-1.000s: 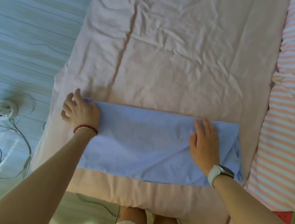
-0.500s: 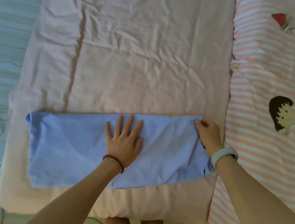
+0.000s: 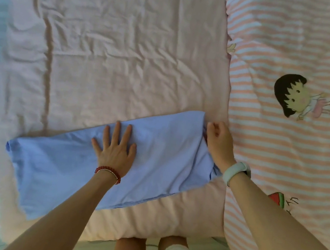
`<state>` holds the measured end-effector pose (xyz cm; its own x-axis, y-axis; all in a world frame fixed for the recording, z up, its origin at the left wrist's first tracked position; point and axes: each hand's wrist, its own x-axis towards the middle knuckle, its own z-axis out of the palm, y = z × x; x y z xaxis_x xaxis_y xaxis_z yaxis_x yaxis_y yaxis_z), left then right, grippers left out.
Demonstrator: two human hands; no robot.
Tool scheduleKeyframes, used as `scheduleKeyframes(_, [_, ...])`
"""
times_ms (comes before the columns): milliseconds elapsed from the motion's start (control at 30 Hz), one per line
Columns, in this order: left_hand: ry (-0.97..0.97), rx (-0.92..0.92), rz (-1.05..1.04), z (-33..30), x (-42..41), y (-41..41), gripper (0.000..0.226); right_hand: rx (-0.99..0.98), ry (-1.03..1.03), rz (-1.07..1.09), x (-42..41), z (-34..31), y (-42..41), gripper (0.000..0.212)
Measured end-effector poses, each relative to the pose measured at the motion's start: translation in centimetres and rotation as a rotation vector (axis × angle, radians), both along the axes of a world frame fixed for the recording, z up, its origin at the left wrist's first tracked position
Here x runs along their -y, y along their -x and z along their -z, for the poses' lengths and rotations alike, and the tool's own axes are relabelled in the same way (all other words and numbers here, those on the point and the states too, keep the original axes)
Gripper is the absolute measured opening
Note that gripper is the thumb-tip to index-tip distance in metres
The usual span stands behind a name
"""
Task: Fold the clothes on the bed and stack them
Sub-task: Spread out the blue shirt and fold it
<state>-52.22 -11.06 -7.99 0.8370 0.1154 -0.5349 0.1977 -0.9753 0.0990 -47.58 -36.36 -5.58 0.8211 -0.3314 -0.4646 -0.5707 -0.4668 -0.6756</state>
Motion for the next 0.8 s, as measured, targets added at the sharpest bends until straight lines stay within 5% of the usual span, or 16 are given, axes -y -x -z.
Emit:
scheduleKeyframes(100, [0.039,0.090,-0.016,-1.1,2.0,-0.3,0.057,-0.040,-0.044,-0.077,0.9,0.0,4.2,0.013])
scheduleKeyframes(233, [0.166,0.226,0.274,-2.3,6.2,-1.1,0.057,0.012,0.083,-0.105,1.1,0.8,7.8,0.017])
scheduleKeyframes(333, [0.166,0.088,0.409,-1.5,8.9,-2.5,0.055,0.030,0.033,0.092,1.2,0.6,8.7,0.022])
scheduleKeyframes(500, [0.157,-0.149,0.302,-0.2,10.4,-5.0,0.053,0.029,0.047,0.190,2.1,-0.5,10.3,0.020])
scheduleKeyframes(633, [0.156,-0.007,0.260,-0.7,11.1,-6.7,0.053,0.070,0.064,0.207,2.4,-0.8,11.7,0.023])
scheduleKeyframes(800, [0.385,0.068,0.444,-1.0,12.8,-10.3,0.052,0.067,-0.045,0.141,1.9,-1.0,12.7,0.030])
